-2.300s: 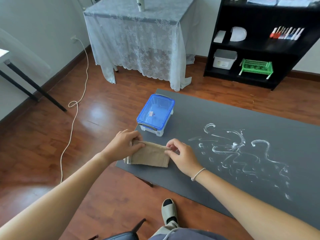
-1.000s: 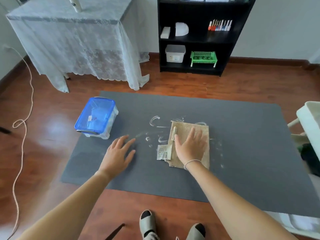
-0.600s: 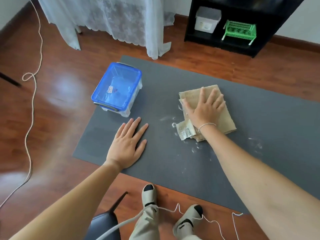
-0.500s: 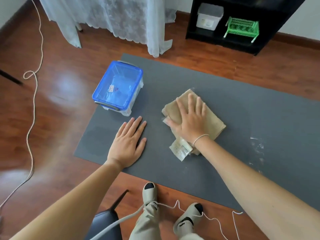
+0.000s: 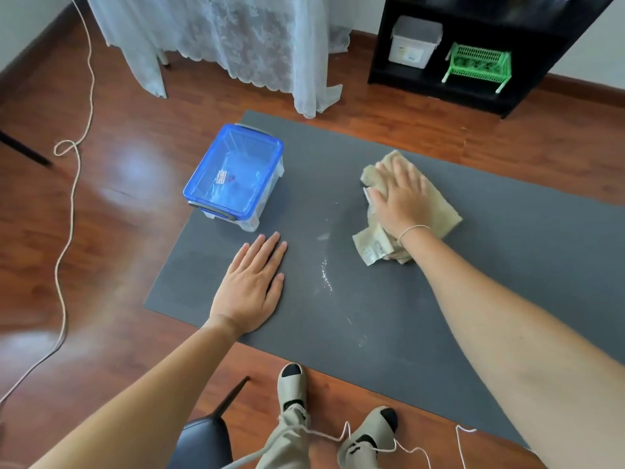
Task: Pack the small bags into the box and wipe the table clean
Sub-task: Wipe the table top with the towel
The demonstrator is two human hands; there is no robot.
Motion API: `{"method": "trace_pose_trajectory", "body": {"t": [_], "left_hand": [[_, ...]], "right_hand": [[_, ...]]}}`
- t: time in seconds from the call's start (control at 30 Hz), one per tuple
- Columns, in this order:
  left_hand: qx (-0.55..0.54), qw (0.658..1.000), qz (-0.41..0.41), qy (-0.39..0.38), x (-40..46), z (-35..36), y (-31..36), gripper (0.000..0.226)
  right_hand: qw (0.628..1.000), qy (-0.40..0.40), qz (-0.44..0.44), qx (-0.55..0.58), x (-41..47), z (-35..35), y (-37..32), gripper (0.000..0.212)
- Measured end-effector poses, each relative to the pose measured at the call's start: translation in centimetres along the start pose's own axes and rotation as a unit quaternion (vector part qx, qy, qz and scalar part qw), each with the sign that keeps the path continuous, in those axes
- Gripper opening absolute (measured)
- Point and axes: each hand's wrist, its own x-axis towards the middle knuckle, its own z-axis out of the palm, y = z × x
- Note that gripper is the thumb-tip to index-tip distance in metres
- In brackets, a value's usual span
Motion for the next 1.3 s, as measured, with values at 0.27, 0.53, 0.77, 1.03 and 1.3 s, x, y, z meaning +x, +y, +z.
{"method": "trace_pose_trajectory", "body": {"t": [0.27, 0.53, 0.77, 1.03, 1.3], "left_hand": [[-0.031, 0.999, 0.003, 0.004, -0.1, -0.2, 0.1, 0.058], [-0.058, 0.998, 0.014, 0.025, -0.1, -0.1, -0.1, 0.057], [-0.218, 0.973, -0.039, 0.068, -0.4, -1.8, -0.1, 0.049], [-0.14, 0.99, -0.004, 0.031, 0.9, -1.0, 1.0, 0.05], [-0.145, 0.989, 0.006, 0.038, 2.6, -1.3, 2.3, 0.047]], "right_hand": [[0.94, -0.092, -0.329, 0.017, -13.7, 0.5, 2.3, 0.054], [0.993, 0.03, -0.057, 0.104, -1.3, -1.1, 0.2, 0.053], [0.911, -0.143, -0.383, 0.058, -16.6, 1.7, -2.2, 0.056], [0.967, 0.111, 0.212, 0.086, -15.2, -4.2, 12.0, 0.066], [0.933, -0.058, -0.354, 0.011, -24.1, 1.6, -0.3, 0.051]]}}
